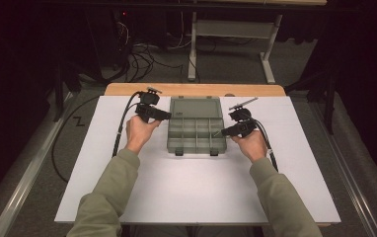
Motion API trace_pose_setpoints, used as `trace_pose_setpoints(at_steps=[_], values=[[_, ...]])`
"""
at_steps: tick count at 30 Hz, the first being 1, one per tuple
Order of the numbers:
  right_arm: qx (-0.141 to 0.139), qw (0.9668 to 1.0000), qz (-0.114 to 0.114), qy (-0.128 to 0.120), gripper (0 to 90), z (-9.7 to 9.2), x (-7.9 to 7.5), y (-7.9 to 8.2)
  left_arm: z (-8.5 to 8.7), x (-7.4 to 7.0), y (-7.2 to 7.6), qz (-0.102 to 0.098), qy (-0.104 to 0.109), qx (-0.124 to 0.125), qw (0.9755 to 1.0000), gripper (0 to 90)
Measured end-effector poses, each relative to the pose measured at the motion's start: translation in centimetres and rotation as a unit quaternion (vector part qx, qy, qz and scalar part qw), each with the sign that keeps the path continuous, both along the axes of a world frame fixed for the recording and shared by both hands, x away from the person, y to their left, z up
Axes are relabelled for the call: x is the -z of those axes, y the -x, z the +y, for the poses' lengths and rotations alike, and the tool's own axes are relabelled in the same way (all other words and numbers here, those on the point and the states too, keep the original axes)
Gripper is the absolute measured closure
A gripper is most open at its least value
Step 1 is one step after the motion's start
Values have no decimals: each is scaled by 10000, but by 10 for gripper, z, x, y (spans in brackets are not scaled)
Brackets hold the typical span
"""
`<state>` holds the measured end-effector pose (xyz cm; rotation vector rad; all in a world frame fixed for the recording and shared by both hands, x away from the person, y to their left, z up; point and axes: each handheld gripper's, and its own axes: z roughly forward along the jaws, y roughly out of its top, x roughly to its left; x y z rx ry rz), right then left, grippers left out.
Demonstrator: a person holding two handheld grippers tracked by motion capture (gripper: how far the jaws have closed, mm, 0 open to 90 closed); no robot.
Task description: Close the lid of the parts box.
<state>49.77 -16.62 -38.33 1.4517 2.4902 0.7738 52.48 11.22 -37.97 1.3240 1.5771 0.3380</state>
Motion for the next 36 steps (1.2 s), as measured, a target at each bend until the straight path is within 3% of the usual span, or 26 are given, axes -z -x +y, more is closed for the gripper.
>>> trace_pose_setpoints(at_steps=[10, 13, 15, 19, 23, 25, 28, 31, 36], values=[[45, 10000, -6, 49, 767, 2, -1, 1, -3, -3, -18, 249, 90, -22, 9996, 527], [51, 10000, -18, 30, 767, 1, 0, 1, -6, -5, -24, 287, -15, -44, 9996, 532], [57, 10000, -34, 44, 767, 2, 0, 1, -8, -8, -27, 295, 32, -72, 9995, 536], [68, 10000, -27, 48, 768, 2, 0, 2, -10, -5, -36, 443, -54, -91, 9990, 537], [57, 10000, -32, 37, 767, 2, 0, 1, -10, -5, -44, 472, 54, -179, 9987, 538], [69, 10000, -28, 28, 767, 1, 0, 1, -9, -1, -47, 497, -5, -215, 9985, 539], [90, 10000, -34, 15, 767, 2, 0, 1, -11, 6, -53, 710, 133, -215, 9972, 552], [101, 9999, -75, -19, 767, 1, 1, 3, -14, 13, -57, 856, 175, -218, 9959, 552], [94, 9999, -88, -10, 767, 1, 1, 3, -12, 21, -64, 1057, 427, -325, 9929, 552]])
